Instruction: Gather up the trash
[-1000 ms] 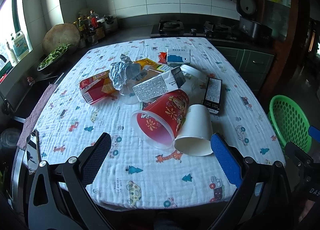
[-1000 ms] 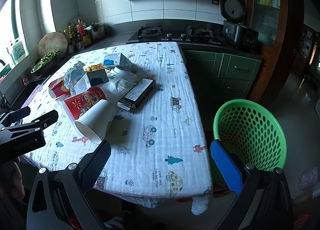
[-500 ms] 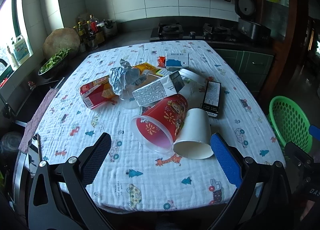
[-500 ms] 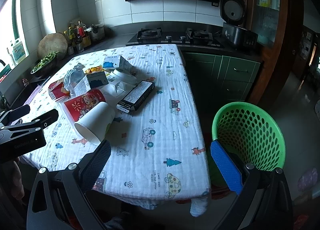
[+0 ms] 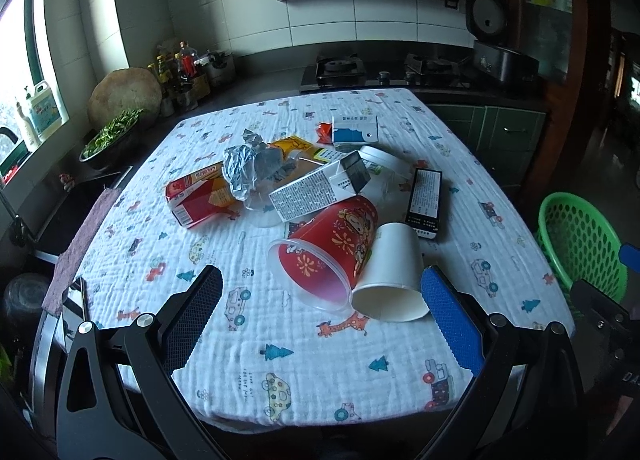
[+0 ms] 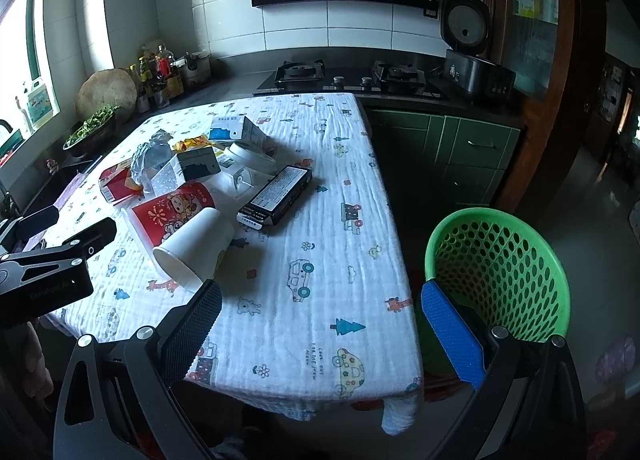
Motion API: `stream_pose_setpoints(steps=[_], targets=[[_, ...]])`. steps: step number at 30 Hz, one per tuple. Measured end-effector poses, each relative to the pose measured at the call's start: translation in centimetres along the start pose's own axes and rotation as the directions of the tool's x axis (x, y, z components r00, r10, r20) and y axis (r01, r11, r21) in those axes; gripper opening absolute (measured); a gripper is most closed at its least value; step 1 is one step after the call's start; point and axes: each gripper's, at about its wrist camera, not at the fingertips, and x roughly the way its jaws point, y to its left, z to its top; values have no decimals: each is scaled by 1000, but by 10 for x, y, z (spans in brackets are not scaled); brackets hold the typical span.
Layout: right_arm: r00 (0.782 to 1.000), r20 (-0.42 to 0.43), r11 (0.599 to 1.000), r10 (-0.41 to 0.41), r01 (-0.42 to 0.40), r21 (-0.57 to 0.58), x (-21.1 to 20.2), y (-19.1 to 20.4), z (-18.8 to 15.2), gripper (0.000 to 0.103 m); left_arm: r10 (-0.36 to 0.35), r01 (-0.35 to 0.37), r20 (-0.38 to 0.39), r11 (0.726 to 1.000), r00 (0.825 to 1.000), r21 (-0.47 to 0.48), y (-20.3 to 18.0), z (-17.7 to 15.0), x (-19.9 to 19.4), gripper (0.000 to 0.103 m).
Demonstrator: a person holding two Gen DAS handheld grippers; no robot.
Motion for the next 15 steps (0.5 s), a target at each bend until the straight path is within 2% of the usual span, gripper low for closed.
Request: stream_pose_setpoints(steps=[15], targets=[[1000, 14, 1000, 3, -3, -8, -4, 8, 3, 97, -1, 1, 26, 1000, 1000, -10, 6, 2, -6, 98]])
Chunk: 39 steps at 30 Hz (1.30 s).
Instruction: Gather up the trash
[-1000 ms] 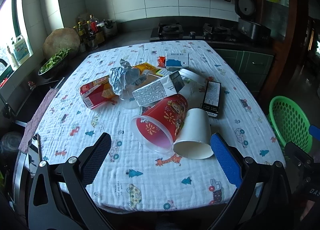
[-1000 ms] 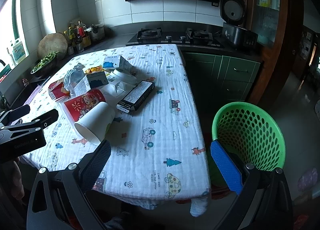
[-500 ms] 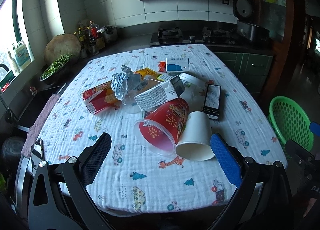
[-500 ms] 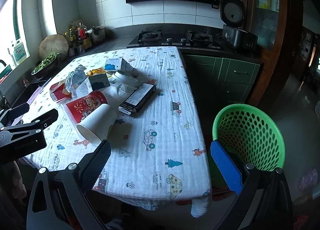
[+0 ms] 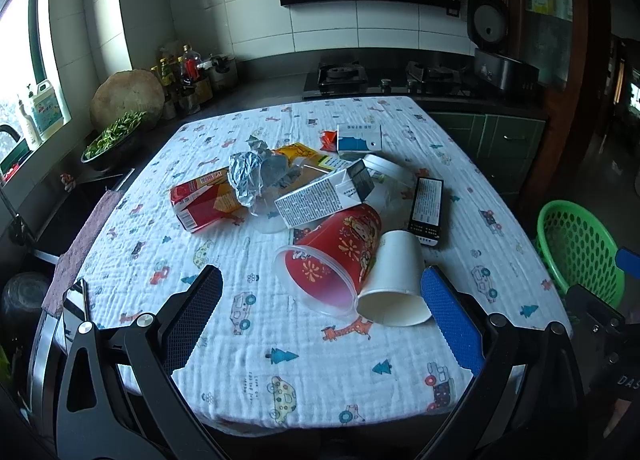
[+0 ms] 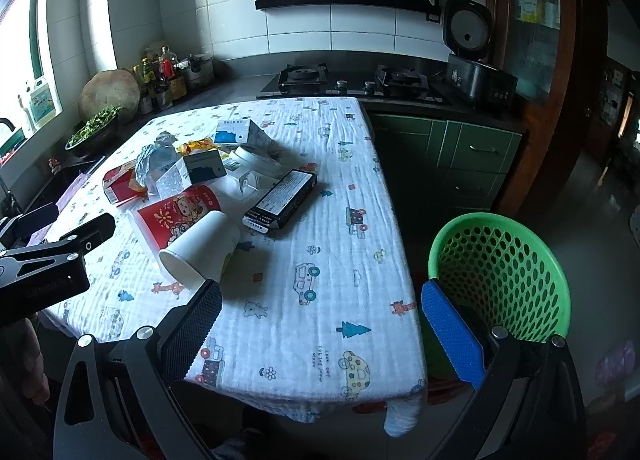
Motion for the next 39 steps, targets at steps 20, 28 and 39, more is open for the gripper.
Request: stream_pose_setpoints(steps=[20, 28, 39], targets=[[1000, 5, 1000, 20, -20, -10, 3, 6, 6, 97, 12, -12, -2, 1000, 1000, -27, 14, 1, 5, 98], [997, -34, 997, 71, -72, -21, 22, 20, 14, 97, 28, -29, -21, 998, 999, -49, 31, 4, 17, 98], [991, -72, 992, 111, -114, -48, 50, 45, 28, 96, 53, -56, -38, 996, 998, -67, 51, 10, 32, 98]])
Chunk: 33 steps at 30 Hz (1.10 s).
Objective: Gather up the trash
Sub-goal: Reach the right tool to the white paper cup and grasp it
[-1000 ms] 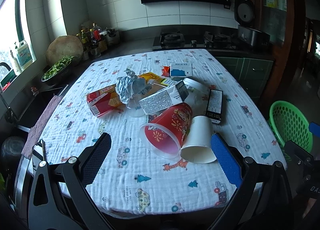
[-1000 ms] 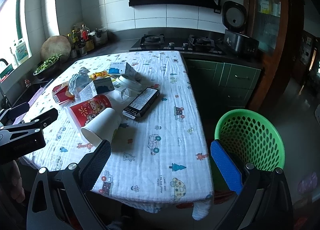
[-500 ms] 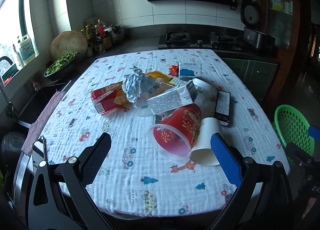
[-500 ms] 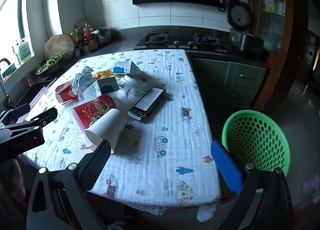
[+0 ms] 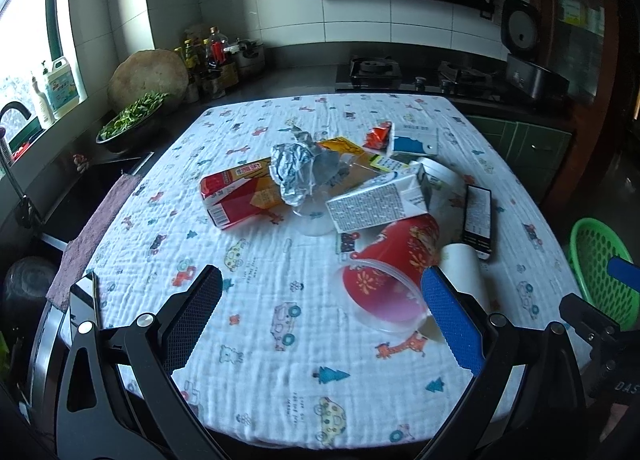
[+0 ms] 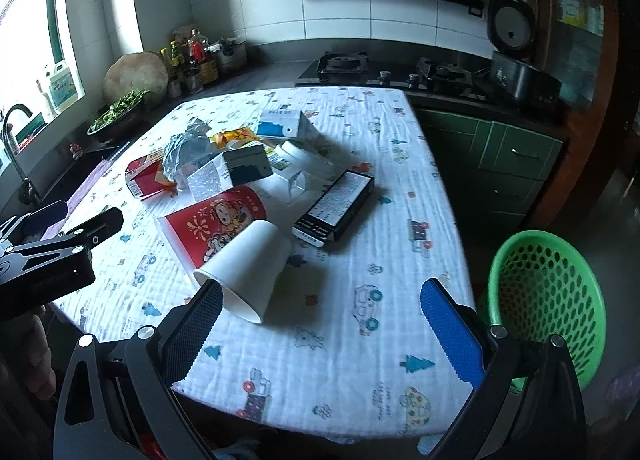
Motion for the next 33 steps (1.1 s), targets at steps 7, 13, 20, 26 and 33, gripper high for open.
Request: stream_pose_setpoints(steps=[7, 13, 20, 26, 33], targets=[[997, -51, 999, 54, -53, 9, 28, 13, 14, 95, 22, -22, -5, 999, 1000, -33, 23, 10, 12, 98], [982, -141, 991, 122, -113, 73, 63, 17, 22, 85, 28, -29, -15, 998, 999, -57, 40, 14, 24, 97], [955, -223, 975, 194, -162, 155, 98, 21, 28, 80, -20, 18, -42, 999, 999, -50, 46, 17, 36, 95], [917, -292, 948, 271, -201, 246, 126, 19, 26, 79, -126, 125, -77, 992, 989, -21, 40, 28, 48, 94], [861, -326, 894, 390, -270, 357, 146, 15, 19, 77, -257, 263, -133, 964, 957, 35, 19, 43, 70, 94]])
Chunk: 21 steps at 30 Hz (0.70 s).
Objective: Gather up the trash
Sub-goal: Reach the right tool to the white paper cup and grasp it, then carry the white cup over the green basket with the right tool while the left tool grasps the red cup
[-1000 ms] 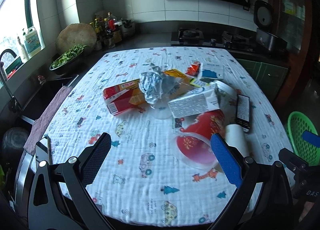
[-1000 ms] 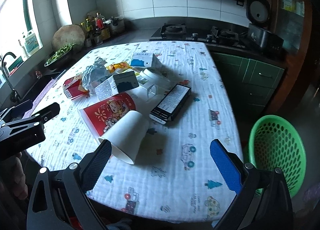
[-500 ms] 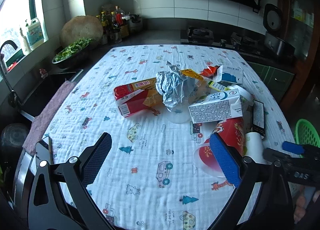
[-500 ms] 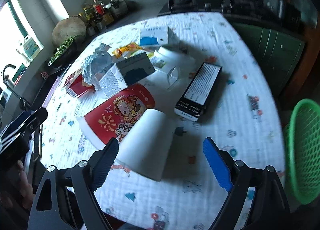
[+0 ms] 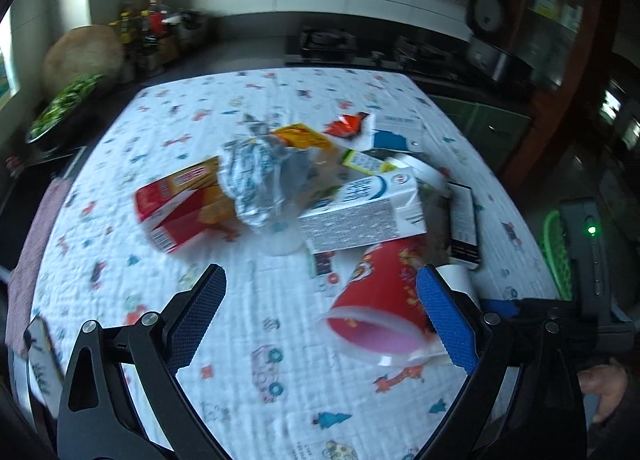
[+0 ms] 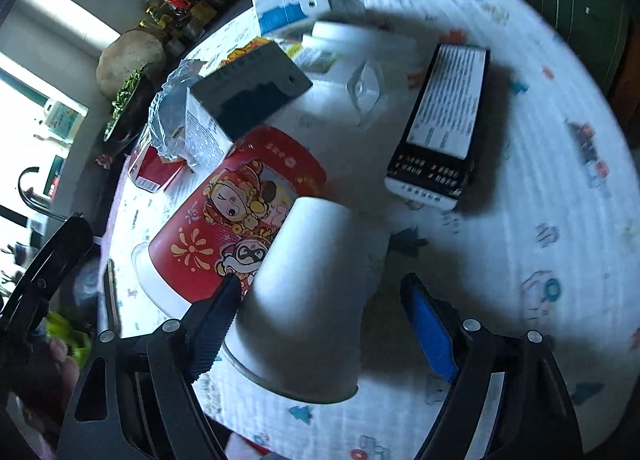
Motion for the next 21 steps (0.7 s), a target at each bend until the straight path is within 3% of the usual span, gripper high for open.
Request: stream_pose_setpoints(steps=[5, 12, 21], targets=[[997, -18, 997, 70, -70, 31, 2, -5, -2, 66, -83, 84, -64, 996, 995, 20, -5, 8, 20, 91], [997, 57, 996, -60, 63, -55, -19, -7, -11, 65, -149, 160, -154, 985, 977, 63, -18, 7, 47, 84], [966, 177, 975, -190, 206, -79, -62, -32, -23, 65, -122, 162, -245, 976, 962, 149, -40, 5, 77, 83]])
